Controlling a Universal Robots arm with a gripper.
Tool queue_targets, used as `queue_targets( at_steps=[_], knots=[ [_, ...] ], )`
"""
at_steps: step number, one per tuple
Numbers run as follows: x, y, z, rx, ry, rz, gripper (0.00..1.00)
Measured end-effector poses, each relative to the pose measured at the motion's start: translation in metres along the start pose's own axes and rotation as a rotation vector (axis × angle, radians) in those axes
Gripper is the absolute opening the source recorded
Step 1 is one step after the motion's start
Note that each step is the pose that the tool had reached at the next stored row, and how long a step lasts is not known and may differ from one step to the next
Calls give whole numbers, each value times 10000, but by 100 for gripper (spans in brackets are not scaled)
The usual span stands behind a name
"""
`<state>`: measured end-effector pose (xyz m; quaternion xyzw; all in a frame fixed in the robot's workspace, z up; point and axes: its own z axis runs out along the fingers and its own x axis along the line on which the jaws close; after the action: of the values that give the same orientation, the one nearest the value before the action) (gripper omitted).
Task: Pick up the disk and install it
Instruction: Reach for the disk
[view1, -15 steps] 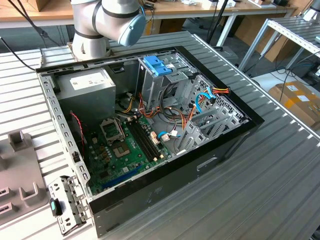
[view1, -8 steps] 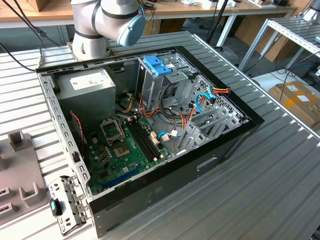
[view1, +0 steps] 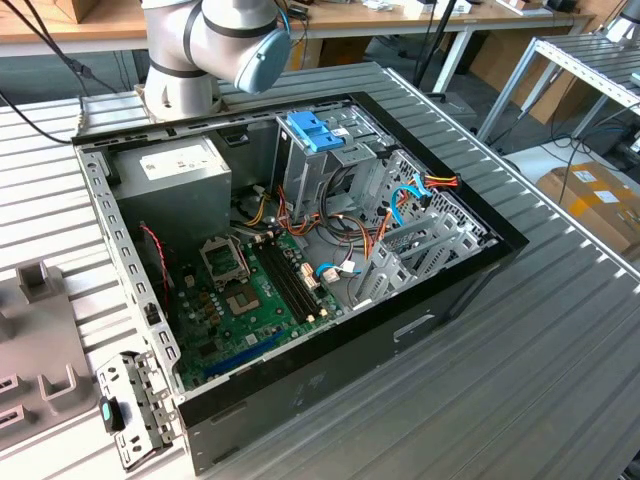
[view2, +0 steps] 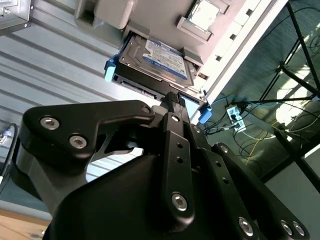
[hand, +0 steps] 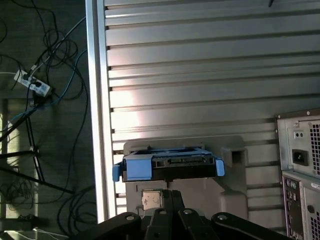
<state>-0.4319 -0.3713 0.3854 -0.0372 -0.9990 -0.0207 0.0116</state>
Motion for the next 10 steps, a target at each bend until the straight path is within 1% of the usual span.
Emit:
queue_targets(
  at_steps=[2,3,4,6,7,10],
  knots=[
    [-1,1,1,3,3,-55,11],
    [-1,3,2,12,6,-153,11],
    [0,7,4,52,14,-364,11],
    [6,20,15,218,19,-753,11],
    [17,41,27,255,19,-807,11],
    [46,83,60,260,20,-882,11]
  ],
)
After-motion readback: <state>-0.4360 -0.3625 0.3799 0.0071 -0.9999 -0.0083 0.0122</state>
